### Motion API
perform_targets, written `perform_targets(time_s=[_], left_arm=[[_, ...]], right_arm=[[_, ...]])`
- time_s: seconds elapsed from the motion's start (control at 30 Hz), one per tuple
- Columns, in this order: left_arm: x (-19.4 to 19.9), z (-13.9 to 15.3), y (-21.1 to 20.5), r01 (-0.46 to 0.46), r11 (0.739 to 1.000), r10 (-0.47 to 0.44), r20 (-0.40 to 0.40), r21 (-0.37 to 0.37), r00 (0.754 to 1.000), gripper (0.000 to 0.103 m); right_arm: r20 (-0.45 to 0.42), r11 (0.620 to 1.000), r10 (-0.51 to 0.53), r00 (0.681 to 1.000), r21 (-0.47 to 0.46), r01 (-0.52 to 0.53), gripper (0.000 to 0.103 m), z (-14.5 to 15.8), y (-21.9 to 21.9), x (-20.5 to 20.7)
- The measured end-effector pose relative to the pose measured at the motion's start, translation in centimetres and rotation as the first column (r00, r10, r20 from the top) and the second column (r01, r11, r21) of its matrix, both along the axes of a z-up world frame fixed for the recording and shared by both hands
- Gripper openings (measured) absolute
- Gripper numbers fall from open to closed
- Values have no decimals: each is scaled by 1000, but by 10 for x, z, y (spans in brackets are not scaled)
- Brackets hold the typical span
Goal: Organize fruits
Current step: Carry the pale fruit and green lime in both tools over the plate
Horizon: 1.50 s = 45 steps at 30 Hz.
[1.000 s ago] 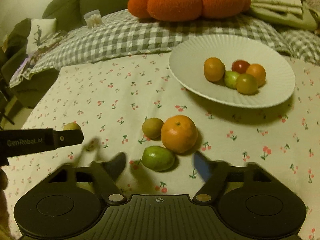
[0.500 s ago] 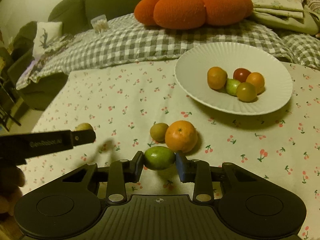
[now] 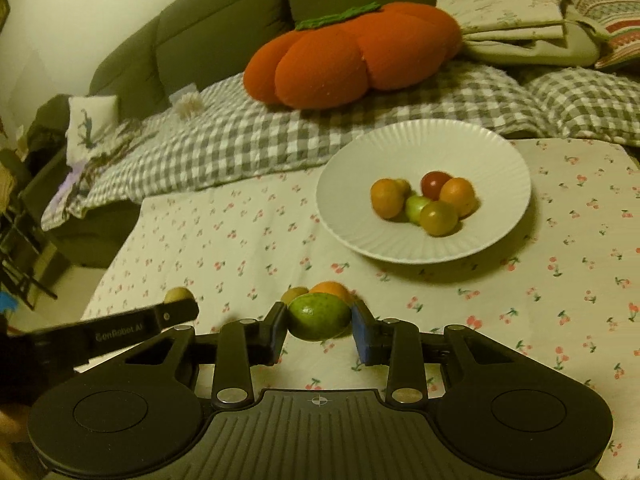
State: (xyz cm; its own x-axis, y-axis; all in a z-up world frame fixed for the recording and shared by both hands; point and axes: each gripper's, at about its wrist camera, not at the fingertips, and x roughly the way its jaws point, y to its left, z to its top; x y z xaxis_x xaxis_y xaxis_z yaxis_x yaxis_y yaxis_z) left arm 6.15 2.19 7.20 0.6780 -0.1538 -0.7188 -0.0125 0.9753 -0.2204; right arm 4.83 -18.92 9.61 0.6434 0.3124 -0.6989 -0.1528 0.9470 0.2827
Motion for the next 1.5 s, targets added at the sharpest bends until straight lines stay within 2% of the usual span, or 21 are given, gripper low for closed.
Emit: perform_targets(time_s=[0.23,0.47,0.67,0.87,1.2,1.5], left_arm=[[0,6,-12,64,998,-65,42,4,997,24],[-1,8,-38,153,988,-155,92,37,984,24],[3,10,-62,236,970,-243,165,61,956,24],[11,10,-84,317,944,-329,203,91,922,24],[29,5,-110,384,917,-399,198,107,895,24],[53,-9,-123,409,905,-425,172,121,889,24]], right_arm=[[11,1000,-23,1000,15,23,33,5,-9,1],[19,998,-53,998,22,53,33,9,-19,3],[36,995,-95,995,35,94,33,15,-35,5],[46,986,-157,986,54,155,33,19,-56,12],[43,965,-255,966,73,252,33,18,-87,28],[25,957,-285,958,62,283,33,8,-97,45]])
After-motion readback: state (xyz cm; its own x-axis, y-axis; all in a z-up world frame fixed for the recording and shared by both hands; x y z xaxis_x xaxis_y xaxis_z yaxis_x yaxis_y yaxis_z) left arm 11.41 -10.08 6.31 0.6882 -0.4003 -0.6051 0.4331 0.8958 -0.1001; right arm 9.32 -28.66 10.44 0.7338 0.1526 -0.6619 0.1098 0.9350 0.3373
